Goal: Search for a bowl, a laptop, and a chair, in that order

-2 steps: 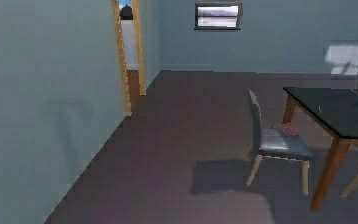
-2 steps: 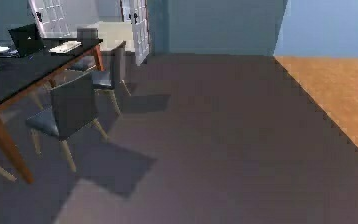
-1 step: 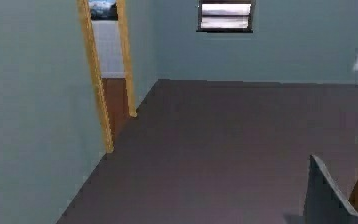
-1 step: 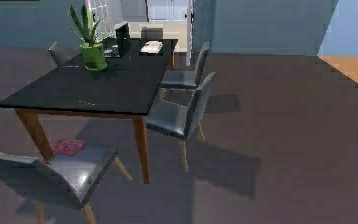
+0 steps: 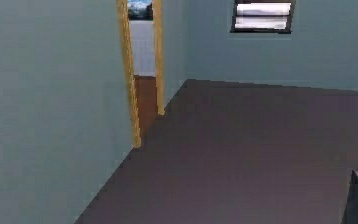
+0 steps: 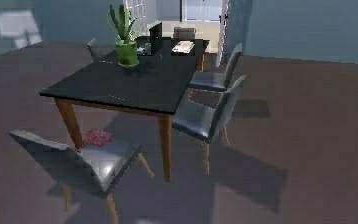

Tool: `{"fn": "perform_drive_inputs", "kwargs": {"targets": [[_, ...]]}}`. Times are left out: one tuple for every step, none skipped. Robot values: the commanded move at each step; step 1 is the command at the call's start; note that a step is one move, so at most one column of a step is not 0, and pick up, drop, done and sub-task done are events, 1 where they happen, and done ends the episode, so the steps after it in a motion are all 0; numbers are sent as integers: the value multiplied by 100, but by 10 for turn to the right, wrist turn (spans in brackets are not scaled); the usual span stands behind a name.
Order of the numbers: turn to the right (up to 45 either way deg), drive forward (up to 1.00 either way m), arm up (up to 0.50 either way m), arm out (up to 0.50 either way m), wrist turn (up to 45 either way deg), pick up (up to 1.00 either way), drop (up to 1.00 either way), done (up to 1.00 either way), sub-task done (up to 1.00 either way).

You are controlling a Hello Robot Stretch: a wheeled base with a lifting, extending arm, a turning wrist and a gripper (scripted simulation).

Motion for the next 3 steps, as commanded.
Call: {"fn": "perform_drive_inputs", "kwargs": {"targets": [[0,35,0,0,0,0,0,0,0],[120,0,0,0,0,0,0,0,0],[0,70,0,0,0,0,0,0,0]]}}
